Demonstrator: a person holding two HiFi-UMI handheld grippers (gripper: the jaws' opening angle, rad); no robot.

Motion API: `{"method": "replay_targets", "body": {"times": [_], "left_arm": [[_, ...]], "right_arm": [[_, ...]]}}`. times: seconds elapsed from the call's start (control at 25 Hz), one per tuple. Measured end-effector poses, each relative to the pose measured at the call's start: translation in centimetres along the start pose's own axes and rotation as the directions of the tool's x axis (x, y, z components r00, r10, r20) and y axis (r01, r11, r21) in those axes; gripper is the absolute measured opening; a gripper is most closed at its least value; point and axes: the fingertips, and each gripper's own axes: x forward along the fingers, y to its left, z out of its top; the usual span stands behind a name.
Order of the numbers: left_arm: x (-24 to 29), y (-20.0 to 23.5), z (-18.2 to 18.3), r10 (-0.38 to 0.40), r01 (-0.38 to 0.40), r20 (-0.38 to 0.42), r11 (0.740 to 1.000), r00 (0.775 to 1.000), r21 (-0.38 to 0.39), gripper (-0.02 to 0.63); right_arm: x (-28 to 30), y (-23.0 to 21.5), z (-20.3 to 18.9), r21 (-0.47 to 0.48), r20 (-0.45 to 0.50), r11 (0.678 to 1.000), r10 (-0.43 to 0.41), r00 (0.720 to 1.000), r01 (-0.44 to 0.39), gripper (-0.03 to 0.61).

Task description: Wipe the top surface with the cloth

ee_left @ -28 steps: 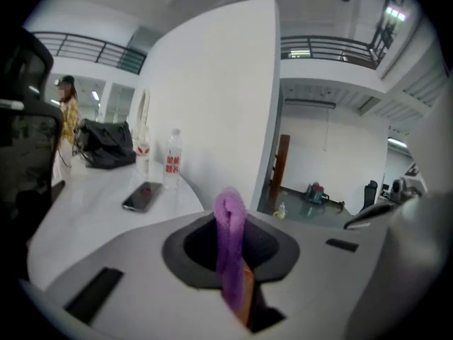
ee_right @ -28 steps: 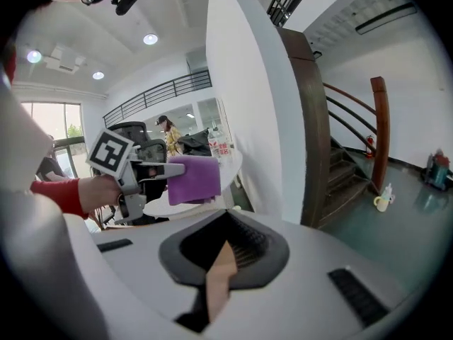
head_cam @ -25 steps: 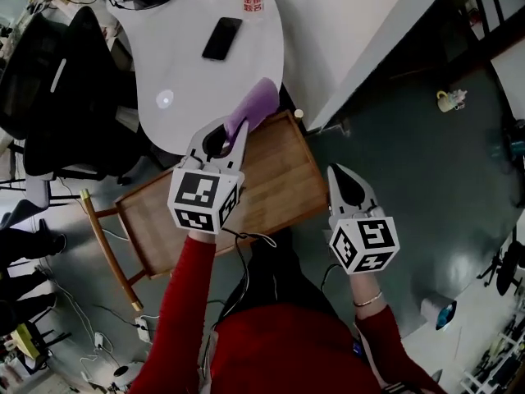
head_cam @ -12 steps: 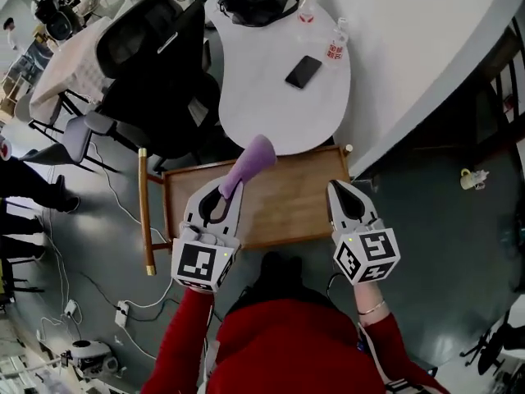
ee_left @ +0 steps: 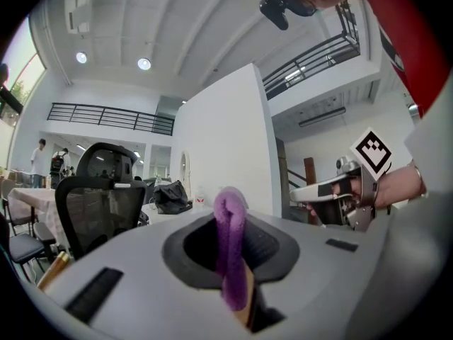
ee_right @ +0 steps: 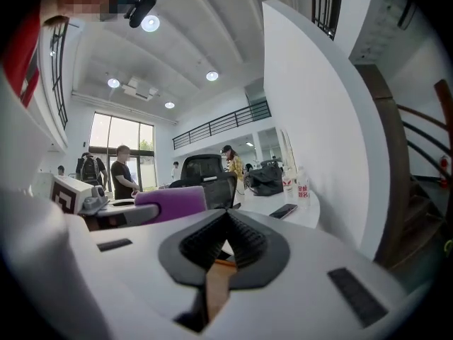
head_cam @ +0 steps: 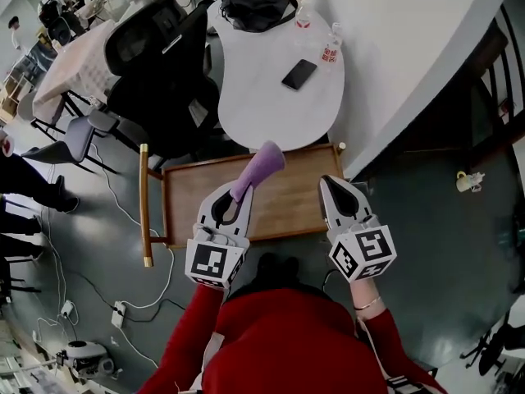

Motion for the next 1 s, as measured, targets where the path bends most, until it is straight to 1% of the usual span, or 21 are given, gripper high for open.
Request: {"method": "replay_targets", "body": {"times": [0.2, 0.32, 0.44, 0.76, 1.0], "left_arm": [[0.7, -1.7, 0.0, -0.013, 0.013, 0.006, 1.000, 1.000, -0.017, 0.051], [0.7, -2.2, 0.1, -0.014, 0.014, 0.010, 0.999, 1.000, -0.045, 0.051], [0.7, -2.5, 0.1, -0.022, 0.022, 0.012, 0.999, 1.000, -0.050, 0.051], [0.9, -2.6, -0.2, -0.020, 0.020, 0.005, 0.996, 1.000, -0.082, 0.051], [0.8, -2.6, -0.1, -0.021, 0.022, 0.007, 0.997, 1.000, -0.078, 0.051]], "right_arm": [[-0.9, -0.6, 0.3, -0.008, 0.005, 1.000, -0.016, 1.000, 0.016, 0.011], [-1.0, -0.5, 0.4, -0.022, 0.003, 1.000, -0.020, 1.000, 0.020, 0.011], [-1.1, -0.2, 0.3, -0.028, 0.004, 0.999, -0.023, 1.000, 0.024, 0.011], [-1.2, 0.7, 0.1, -0.053, -0.001, 0.998, -0.020, 1.000, 0.020, 0.011], [-1.4, 0.7, 0.1, -0.060, 0.001, 0.998, -0.029, 1.000, 0.029, 0.011]]}}
